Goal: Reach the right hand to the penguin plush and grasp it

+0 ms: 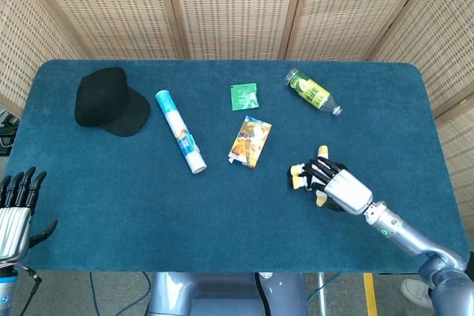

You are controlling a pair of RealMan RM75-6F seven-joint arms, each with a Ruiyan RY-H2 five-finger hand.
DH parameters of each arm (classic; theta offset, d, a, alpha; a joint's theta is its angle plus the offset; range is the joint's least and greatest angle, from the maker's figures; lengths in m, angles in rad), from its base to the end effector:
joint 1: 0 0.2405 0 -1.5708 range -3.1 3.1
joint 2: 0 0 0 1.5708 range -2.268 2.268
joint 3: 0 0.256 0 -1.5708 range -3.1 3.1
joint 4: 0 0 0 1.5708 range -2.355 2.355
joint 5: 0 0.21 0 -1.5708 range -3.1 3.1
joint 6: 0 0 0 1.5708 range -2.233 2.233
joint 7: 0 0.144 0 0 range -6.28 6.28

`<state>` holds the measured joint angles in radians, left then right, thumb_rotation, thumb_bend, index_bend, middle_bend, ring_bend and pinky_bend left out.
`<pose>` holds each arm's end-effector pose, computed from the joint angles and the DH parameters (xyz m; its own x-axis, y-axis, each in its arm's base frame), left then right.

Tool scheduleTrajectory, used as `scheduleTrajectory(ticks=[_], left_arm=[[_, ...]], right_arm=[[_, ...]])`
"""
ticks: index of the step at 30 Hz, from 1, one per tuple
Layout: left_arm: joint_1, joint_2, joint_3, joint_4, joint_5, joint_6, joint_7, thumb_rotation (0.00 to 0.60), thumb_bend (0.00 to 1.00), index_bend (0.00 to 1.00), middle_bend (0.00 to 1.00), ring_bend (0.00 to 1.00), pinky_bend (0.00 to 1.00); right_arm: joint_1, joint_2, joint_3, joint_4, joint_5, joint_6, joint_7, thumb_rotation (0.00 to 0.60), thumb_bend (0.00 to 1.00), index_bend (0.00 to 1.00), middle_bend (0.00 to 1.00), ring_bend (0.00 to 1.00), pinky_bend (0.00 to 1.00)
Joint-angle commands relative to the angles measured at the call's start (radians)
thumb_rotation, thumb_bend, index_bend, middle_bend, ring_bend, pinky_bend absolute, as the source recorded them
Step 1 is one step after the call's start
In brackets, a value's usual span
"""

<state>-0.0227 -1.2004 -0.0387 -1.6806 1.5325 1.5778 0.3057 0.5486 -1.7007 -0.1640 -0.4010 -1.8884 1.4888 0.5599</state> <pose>-0.2922 0.1585 0.1380 0.5354 -0.0453 0.8434 0.8446 0.0270 -0.5348 -0.2989 -0.3159 0.0360 0.6033 -0.0474 0.7961 -0.5768 -0.7154 0.3944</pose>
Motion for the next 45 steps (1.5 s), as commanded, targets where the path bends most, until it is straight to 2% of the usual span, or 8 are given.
scheduleTrajectory(ticks=[1, 13, 21, 29, 36, 45], left_arm=[[0.001, 0.000, 0.000, 0.000, 0.000, 0.002, -0.001, 0.600, 0.24, 0.00, 0.00, 0.00, 0.00], [0.002, 0.003, -0.001, 0.002, -0.003, 0.004, -0.008, 0.600, 0.24, 0.00, 0.00, 0.00, 0.00], [0.000, 0.002, -0.001, 0.003, -0.005, 0.001, -0.008, 0.600, 0.24, 0.00, 0.00, 0.00, 0.00], [-0.001, 0.002, -0.001, 0.002, -0.006, -0.002, -0.005, 0.600, 0.24, 0.00, 0.00, 0.00, 0.00], [-0.001, 0.001, 0.001, 0.004, -0.007, -0.003, -0.006, 0.600, 0.24, 0.00, 0.00, 0.00, 0.00], [-0.002, 0.002, 0.001, 0.004, -0.005, -0.003, -0.008, 0.600, 0.24, 0.00, 0.00, 0.00, 0.00]], right_arm=[[0.000, -0.008, 0.000, 0.004, 0.008, -0.004, 0.006, 0.600, 0.23, 0.49, 0.19, 0.00, 0.13], [0.004, -0.031, -0.011, 0.030, 0.020, -0.017, 0.010, 0.600, 0.25, 0.53, 0.20, 0.00, 0.13], [-0.001, -0.042, -0.016, 0.044, 0.031, -0.015, 0.021, 0.600, 0.32, 0.58, 0.22, 0.00, 0.13], [0.000, -0.057, -0.024, 0.055, 0.036, -0.014, 0.022, 0.600, 0.33, 0.57, 0.21, 0.00, 0.13], [0.005, -0.060, -0.026, 0.054, 0.042, -0.013, 0.025, 0.600, 0.51, 0.60, 0.22, 0.00, 0.13], [0.004, -0.056, -0.029, 0.047, 0.051, -0.029, 0.023, 0.600, 0.57, 0.63, 0.23, 0.00, 0.13]])
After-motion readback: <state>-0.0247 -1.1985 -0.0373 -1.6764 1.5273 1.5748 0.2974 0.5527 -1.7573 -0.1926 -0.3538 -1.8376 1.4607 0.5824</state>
